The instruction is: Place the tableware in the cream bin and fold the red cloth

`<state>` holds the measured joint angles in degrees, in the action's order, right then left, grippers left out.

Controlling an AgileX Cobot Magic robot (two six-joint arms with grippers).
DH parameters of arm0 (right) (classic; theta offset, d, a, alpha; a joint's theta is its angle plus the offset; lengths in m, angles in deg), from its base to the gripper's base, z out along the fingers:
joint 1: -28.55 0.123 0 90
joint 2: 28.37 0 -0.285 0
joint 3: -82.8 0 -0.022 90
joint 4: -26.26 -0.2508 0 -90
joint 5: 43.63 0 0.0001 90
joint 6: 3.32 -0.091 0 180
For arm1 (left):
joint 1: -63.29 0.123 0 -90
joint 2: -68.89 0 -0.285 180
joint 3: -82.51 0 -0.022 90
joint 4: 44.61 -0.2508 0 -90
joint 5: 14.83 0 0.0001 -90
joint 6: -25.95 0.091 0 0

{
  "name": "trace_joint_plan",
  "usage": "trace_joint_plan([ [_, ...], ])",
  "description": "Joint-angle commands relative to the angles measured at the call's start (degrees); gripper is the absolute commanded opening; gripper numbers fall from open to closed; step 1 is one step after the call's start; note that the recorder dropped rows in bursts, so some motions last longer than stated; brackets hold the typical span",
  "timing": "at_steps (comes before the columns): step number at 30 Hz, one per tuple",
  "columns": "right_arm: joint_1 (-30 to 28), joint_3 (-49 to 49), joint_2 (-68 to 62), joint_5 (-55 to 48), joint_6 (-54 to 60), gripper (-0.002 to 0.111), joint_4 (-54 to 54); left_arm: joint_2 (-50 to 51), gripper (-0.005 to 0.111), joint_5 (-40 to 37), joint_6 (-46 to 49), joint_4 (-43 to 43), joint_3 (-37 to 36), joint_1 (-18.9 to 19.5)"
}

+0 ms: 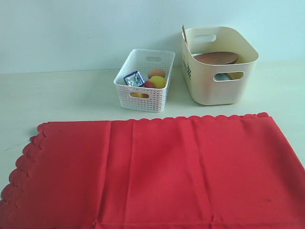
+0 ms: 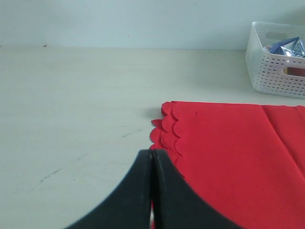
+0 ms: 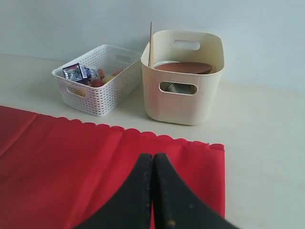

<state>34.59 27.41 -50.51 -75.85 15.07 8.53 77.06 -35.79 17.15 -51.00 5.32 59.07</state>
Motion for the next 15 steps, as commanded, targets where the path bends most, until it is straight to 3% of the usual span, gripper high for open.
trace_joint_plan([
  [1, -0.06, -1.05, 0.32, 2.26, 0.61, 0.0, 0.18, -0.38, 0.0, -0.01, -0.22, -0.05, -0.03, -0.47],
  [6, -0.06, -1.04, 0.32, 2.37, 0.61, 0.0, 0.07, 0.16, 0.0, -1.22, -0.22, -0.05, 3.45, -0.47],
  [15, -0.06, -1.04, 0.32, 2.36, 0.61, 0.0, -0.17, 10.54, 0.0, -1.22, -0.22, -0.05, 12.83, -0.47],
])
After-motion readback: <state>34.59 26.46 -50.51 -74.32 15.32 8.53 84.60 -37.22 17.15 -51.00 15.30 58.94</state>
